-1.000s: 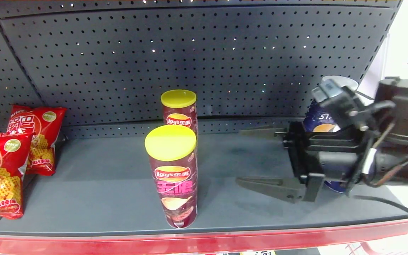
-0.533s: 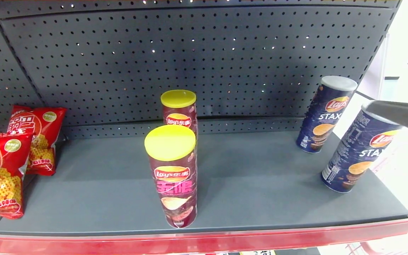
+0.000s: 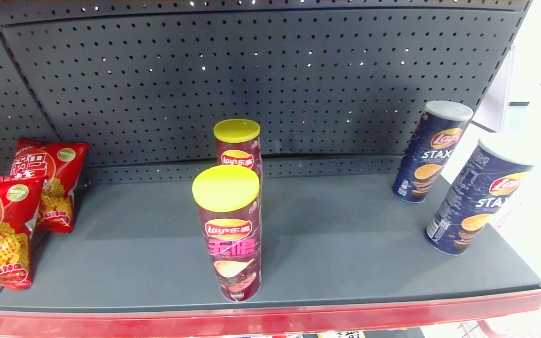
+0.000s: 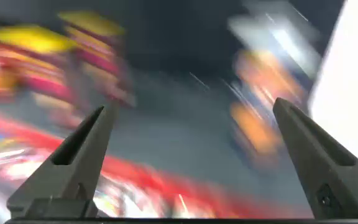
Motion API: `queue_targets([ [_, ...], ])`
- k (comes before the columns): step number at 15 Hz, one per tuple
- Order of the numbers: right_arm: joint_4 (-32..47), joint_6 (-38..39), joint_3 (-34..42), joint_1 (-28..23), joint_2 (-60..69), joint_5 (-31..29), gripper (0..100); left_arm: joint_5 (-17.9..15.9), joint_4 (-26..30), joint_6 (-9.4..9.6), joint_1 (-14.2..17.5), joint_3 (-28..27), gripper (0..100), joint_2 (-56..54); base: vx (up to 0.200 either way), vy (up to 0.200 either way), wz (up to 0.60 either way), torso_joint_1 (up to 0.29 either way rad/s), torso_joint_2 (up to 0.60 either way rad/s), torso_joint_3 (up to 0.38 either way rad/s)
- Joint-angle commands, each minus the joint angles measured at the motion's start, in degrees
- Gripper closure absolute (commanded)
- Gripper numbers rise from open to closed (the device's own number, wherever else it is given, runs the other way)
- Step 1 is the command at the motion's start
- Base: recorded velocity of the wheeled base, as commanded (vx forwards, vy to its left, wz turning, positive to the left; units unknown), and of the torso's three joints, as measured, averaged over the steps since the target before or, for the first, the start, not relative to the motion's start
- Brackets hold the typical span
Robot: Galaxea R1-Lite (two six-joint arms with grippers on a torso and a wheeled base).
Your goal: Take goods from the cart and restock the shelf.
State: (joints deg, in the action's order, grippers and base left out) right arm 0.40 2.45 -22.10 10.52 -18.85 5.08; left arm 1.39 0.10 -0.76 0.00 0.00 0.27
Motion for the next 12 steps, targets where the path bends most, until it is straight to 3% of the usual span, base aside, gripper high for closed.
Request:
queue_targets([
  [1, 5.13, 0.19, 4.08, -1.29, 10.67, -5.61, 0, 0.02, -0.01, -0.04, 0.0, 0.0, 0, 0.08, 0.0, 0.0, 0.0, 0.0, 0.0, 0.0],
  [7, 0.83, -0.52, 20.08, -7.27, 13.05, -5.87, 0, 0.02, -0.01, 0.05, 0.0, 0.0, 0, 0.08, 0.0, 0.0, 0.0, 0.0, 0.0, 0.0],
  [12, -0.67, -2.45, 21.31, -12.28, 12.69, -4.29, 0, 0.02, -0.01, -0.04, 0.0, 0.0, 0, 0.08, 0.0, 0.0, 0.0, 0.0, 0.0, 0.0],
])
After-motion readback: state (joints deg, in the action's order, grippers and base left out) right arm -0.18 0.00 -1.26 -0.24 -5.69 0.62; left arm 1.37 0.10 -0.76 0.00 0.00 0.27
